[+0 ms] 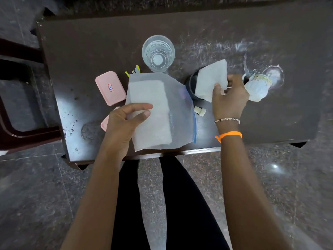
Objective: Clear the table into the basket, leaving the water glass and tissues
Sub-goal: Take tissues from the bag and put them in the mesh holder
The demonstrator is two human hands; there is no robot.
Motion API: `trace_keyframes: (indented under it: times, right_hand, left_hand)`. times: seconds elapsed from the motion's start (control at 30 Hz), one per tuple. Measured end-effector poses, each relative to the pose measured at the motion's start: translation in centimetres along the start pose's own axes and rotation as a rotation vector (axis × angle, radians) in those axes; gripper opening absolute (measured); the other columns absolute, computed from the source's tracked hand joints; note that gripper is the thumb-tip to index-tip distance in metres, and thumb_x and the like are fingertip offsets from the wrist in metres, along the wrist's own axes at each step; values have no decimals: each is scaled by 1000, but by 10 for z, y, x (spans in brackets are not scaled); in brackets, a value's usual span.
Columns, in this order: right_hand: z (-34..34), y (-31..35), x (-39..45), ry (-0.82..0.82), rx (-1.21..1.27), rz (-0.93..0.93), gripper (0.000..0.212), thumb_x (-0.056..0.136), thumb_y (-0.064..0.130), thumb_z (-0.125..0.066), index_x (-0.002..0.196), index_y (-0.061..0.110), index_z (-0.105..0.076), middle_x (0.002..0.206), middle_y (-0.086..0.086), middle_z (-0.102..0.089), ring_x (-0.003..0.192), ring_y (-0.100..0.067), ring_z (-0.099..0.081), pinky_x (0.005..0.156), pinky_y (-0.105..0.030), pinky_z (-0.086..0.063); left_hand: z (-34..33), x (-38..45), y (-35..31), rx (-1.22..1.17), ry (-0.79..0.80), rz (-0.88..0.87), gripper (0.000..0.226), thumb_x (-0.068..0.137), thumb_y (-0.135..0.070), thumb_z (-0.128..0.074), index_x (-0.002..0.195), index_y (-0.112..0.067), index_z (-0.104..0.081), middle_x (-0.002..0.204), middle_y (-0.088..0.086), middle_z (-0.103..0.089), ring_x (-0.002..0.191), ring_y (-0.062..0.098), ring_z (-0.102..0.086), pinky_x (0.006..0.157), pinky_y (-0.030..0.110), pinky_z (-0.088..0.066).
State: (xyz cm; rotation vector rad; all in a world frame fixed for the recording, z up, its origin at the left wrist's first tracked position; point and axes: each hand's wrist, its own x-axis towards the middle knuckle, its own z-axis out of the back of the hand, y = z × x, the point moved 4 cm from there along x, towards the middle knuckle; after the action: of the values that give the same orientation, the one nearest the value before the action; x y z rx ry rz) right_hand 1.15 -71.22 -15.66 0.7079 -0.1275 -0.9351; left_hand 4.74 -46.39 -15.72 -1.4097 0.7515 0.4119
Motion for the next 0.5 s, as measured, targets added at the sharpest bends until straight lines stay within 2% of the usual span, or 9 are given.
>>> trace_keyframes:
  times: [0.1,0.17,0.27,0.4,0.5]
  right_hand:
    - [-13,-1,6,80,-104,65,21,82,4,-53,102,-1,-54,98,-19,-65,88,-35,-58,67,-30,-34]
    - [-19,1,6,130,-171,91,22,82,2,-51,104,0,-53,104,-18,-63,94,-36,-57,69,-35,-36]
    - [-23,6,5,182,-273,129,24,80,0,-50,104,2,-51,109,-17,-59,94,-37,-55,67,-35,-35]
    - [-26,13,3,131,-323,186,24,80,1,-50,104,4,-51,110,-16,-58,94,-37,-55,70,-38,-39]
    - [-36,4,5,270,-395,115,24,87,7,-49,111,4,-48,115,-16,-57,100,-38,-55,78,-40,-42]
  left_hand:
    - [-1,-1,5,-5,6,20,14,68,-19,-72,74,-31,-76,112,-4,-64,103,15,-62,84,28,-52]
    - [-2,-2,7,-9,27,23,16,70,-17,-72,76,-31,-76,111,-6,-65,103,13,-62,82,26,-53]
    - [-4,-3,8,-32,60,18,22,76,-9,-70,78,-30,-76,99,-16,-70,93,5,-65,79,24,-52]
    - [-6,-3,10,-18,44,15,19,72,-14,-71,76,-32,-75,94,-23,-71,92,4,-64,83,28,-52]
    - [-9,-2,10,-28,53,5,24,77,-8,-69,76,-31,-75,95,-23,-70,92,3,-64,80,25,-52]
